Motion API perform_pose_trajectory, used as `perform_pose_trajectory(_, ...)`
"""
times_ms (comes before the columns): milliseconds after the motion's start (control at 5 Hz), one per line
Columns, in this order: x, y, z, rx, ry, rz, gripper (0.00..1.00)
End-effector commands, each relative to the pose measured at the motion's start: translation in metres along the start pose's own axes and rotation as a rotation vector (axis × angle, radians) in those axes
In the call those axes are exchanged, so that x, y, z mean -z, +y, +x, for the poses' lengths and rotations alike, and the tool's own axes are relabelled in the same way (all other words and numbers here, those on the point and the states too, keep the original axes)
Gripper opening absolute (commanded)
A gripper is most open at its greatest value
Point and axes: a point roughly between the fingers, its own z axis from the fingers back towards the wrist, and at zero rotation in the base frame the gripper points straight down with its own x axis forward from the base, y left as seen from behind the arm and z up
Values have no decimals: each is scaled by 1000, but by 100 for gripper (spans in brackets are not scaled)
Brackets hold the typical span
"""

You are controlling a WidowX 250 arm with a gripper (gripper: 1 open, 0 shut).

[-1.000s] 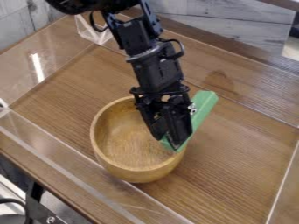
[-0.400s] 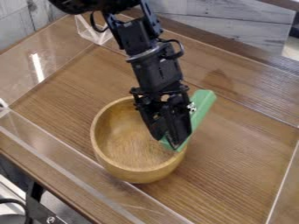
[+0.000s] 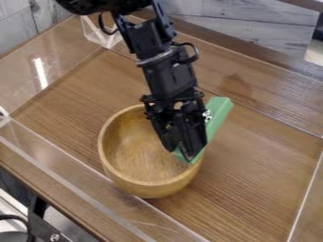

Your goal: Put the green block in the brown bowl

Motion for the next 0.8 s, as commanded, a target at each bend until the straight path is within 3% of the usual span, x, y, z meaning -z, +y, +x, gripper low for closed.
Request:
perform_pose_trajectory(0,-11,-1,8,17,-29,14,0)
perform_pose_trajectory(600,-11,-3,6,13,0,1,0)
